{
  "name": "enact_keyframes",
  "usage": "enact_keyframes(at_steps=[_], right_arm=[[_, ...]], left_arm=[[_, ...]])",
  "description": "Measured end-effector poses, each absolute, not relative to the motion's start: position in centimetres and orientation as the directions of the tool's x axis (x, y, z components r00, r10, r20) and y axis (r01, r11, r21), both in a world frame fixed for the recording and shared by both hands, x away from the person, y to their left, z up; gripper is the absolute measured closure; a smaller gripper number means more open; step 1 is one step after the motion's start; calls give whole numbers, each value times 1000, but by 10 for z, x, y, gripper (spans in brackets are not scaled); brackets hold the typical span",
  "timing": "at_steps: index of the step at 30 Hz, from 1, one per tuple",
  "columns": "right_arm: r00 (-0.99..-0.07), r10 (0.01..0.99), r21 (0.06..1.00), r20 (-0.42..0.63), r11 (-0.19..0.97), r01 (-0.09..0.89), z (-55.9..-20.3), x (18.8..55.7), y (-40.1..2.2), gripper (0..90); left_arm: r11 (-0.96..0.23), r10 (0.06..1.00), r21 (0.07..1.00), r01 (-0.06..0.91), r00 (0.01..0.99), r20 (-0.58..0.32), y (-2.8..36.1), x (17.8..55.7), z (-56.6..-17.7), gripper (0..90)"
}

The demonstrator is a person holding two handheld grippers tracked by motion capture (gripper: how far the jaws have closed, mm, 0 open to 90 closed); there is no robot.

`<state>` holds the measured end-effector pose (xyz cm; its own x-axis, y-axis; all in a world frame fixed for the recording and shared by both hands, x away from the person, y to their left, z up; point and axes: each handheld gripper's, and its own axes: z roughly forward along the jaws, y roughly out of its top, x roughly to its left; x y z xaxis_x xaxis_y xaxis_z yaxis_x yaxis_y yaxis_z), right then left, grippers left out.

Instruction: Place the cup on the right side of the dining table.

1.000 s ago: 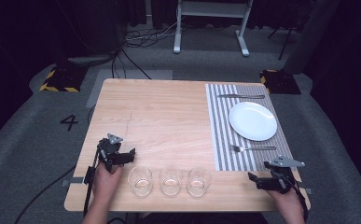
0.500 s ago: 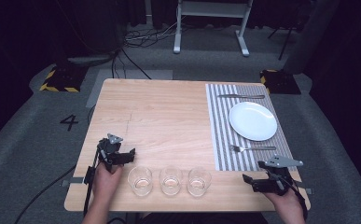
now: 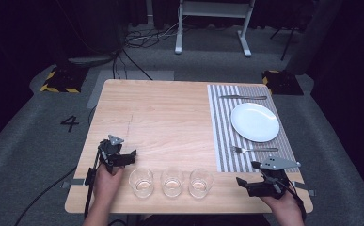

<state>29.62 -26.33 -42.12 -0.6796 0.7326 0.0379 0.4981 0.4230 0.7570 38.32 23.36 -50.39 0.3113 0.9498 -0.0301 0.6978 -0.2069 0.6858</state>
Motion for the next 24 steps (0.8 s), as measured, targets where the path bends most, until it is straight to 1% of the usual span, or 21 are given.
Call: enact_keyframes(at_steps=[15,19,24], right_arm=[[-746,665,756,32,472,453,-412,292,-229,143],[-760,648,764,42,470,443,-412,291,-221,140],[-779,625,764,52,477,434,-412,291,-209,111]], left_arm=[[-207,950,686,698,311,-31,234,383,-504,145],[-206,950,686,698,311,-31,234,383,-504,145],[-207,949,686,697,313,-31,234,384,-504,145]])
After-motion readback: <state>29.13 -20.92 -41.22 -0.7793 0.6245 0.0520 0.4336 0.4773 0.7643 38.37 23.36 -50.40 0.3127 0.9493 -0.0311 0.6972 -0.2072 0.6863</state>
